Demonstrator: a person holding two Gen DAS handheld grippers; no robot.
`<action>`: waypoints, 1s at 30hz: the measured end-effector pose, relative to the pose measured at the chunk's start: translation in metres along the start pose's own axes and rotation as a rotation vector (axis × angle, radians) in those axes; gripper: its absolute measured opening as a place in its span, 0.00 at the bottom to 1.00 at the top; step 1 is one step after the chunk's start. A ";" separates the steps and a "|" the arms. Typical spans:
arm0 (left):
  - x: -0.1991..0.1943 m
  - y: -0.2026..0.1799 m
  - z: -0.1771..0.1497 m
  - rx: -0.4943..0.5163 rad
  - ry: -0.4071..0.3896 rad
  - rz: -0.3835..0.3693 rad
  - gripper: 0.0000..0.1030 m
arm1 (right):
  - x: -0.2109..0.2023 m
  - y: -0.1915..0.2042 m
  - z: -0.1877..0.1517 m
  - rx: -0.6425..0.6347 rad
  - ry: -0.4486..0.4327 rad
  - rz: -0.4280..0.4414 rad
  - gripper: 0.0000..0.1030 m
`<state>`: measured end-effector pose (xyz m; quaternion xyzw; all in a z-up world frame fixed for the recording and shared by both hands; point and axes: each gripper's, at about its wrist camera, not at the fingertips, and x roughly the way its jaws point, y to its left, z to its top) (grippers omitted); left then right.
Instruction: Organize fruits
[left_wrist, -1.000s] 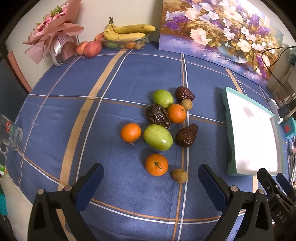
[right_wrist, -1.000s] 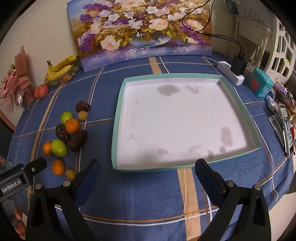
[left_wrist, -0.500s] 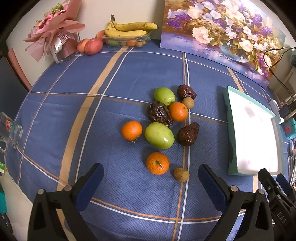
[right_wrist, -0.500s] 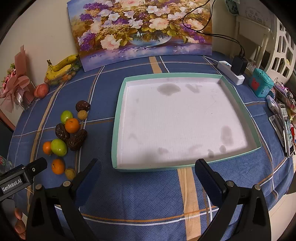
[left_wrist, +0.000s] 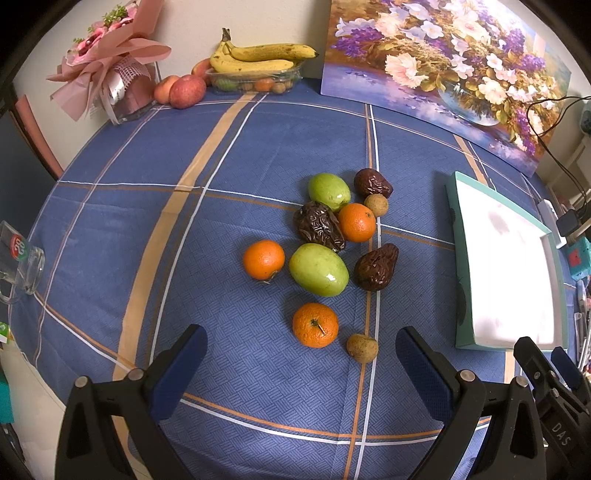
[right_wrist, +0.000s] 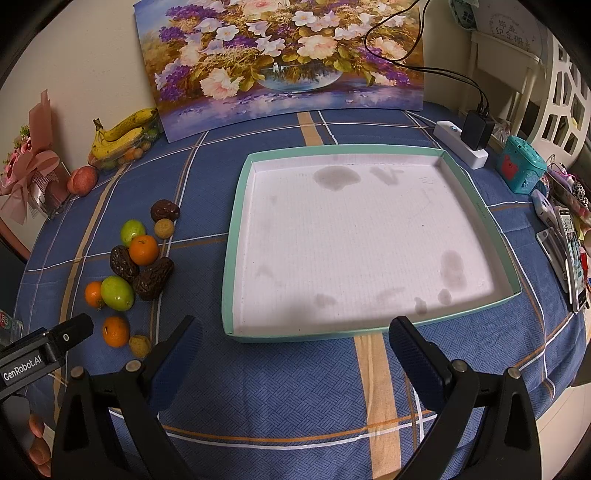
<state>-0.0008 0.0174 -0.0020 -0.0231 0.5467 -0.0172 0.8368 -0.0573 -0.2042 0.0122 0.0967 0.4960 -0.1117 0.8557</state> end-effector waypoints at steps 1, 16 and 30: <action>0.000 0.000 0.000 0.000 0.000 0.000 1.00 | 0.000 0.000 0.000 0.000 0.000 0.000 0.98; 0.000 0.002 0.000 -0.007 -0.007 -0.014 1.00 | 0.000 0.000 0.001 0.000 0.002 -0.002 0.98; -0.004 0.024 0.011 -0.148 -0.102 -0.091 1.00 | 0.003 0.006 0.005 -0.008 -0.022 0.019 0.98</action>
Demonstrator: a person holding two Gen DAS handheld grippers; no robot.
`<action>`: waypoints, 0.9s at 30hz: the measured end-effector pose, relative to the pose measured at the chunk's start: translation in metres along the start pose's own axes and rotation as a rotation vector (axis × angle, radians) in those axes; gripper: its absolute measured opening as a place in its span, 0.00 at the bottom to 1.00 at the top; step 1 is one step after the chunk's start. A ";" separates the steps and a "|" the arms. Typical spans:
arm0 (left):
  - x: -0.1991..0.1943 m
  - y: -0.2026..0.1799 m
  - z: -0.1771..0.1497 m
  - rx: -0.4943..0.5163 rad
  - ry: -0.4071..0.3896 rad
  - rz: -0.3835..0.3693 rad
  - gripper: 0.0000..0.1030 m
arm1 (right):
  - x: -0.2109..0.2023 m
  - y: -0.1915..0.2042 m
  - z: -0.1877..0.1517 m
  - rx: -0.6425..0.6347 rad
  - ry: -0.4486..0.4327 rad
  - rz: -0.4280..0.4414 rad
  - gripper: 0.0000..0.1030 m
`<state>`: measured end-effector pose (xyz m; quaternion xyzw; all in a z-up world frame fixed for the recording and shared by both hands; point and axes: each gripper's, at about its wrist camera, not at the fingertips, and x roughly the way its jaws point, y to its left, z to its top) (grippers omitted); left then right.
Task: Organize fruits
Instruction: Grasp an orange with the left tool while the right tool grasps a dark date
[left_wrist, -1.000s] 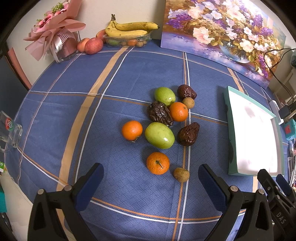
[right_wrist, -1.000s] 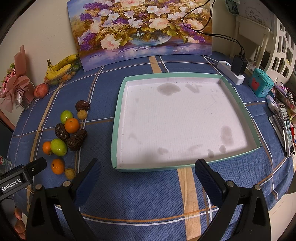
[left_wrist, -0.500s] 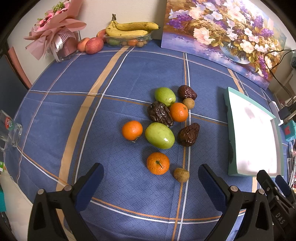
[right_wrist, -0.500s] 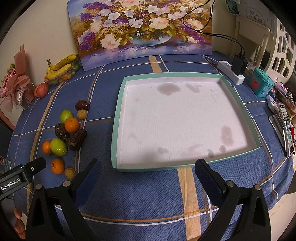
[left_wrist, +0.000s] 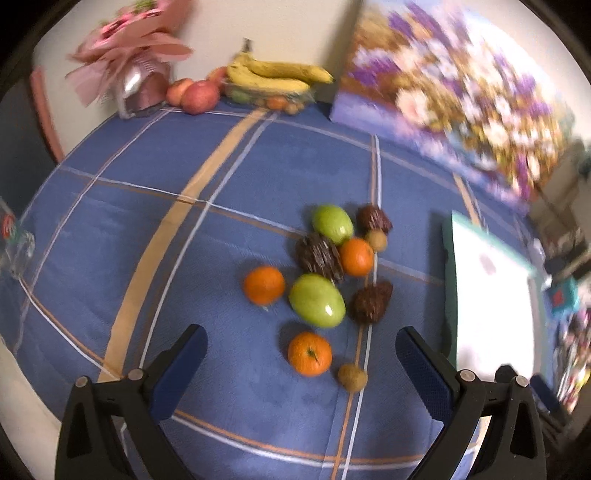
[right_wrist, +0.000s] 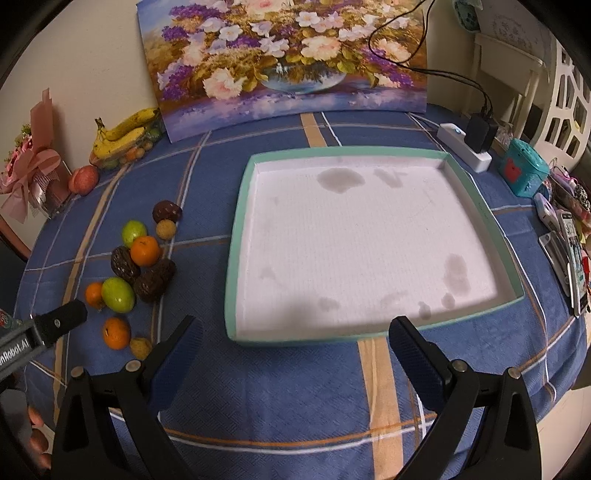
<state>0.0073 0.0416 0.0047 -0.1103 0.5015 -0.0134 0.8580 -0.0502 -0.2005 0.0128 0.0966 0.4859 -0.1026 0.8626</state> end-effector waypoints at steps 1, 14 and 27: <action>-0.001 0.005 0.002 -0.023 -0.018 -0.006 1.00 | 0.000 0.002 0.002 -0.001 -0.010 0.007 0.98; -0.020 0.039 0.058 -0.083 -0.088 -0.098 1.00 | 0.023 0.047 0.046 0.101 -0.062 0.197 0.98; 0.011 0.070 0.057 -0.188 0.012 -0.064 0.81 | 0.042 0.095 0.052 -0.016 0.008 0.192 0.73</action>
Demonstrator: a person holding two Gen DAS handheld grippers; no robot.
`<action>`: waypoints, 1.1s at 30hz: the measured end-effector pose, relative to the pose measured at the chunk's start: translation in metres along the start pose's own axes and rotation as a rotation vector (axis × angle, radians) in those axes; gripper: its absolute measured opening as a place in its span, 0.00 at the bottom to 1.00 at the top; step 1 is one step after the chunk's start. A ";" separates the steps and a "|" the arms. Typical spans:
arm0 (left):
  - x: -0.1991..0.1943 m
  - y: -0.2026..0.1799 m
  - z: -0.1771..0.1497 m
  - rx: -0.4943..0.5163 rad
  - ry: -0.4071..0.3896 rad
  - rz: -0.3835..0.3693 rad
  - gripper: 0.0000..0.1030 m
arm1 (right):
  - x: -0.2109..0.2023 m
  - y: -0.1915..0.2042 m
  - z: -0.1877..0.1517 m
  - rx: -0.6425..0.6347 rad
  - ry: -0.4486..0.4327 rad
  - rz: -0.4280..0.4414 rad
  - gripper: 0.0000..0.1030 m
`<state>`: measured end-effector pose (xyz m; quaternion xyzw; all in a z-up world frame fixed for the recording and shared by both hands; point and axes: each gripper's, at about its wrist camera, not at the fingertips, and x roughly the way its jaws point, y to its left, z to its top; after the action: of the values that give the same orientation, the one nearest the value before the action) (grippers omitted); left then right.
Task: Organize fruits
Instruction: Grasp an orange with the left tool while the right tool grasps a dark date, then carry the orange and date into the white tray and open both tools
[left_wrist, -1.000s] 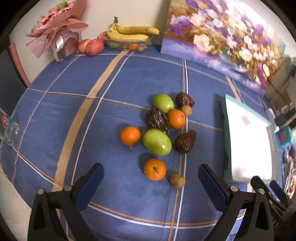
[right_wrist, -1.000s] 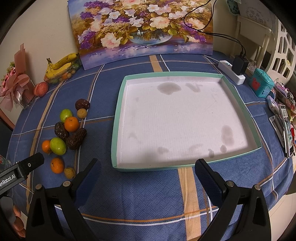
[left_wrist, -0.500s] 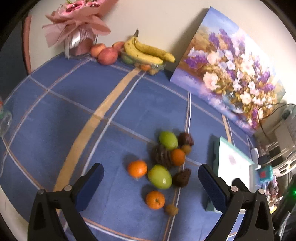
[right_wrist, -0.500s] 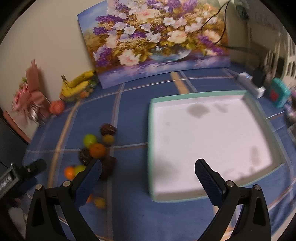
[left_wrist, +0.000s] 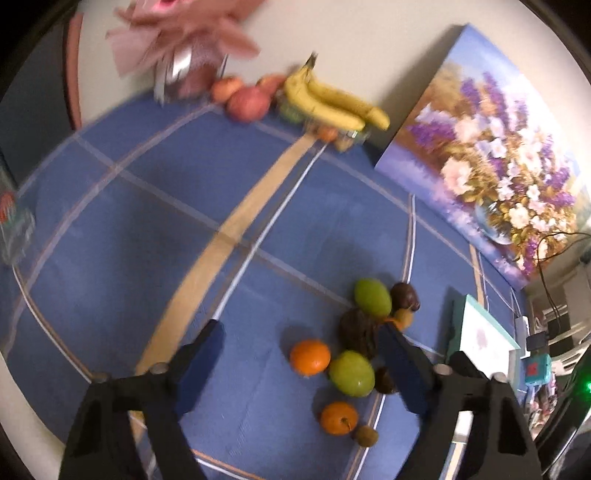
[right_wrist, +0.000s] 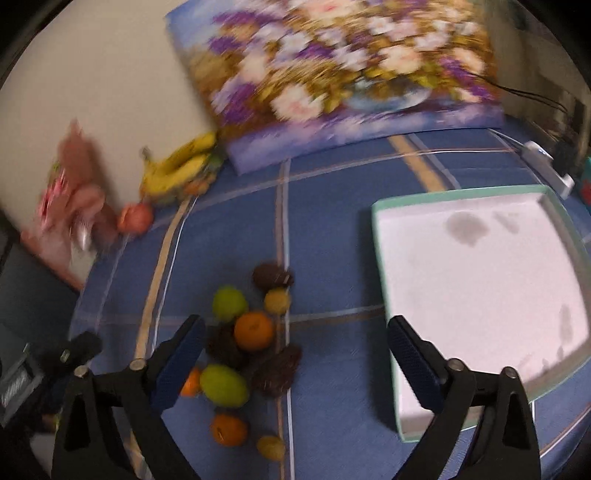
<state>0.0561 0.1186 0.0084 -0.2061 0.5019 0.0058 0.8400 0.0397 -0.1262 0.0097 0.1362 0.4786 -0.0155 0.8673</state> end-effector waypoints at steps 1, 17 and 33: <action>0.006 0.001 -0.002 -0.017 0.022 -0.010 0.81 | 0.003 0.002 -0.003 -0.022 0.012 -0.013 0.67; 0.069 0.004 -0.015 -0.093 0.209 0.017 0.61 | 0.062 0.007 -0.025 -0.032 0.214 0.058 0.59; 0.073 0.009 -0.016 -0.188 0.246 -0.087 0.36 | 0.061 0.001 -0.017 0.017 0.208 0.104 0.33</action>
<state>0.0766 0.1070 -0.0637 -0.3046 0.5889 -0.0089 0.7486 0.0589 -0.1146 -0.0493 0.1692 0.5582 0.0398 0.8113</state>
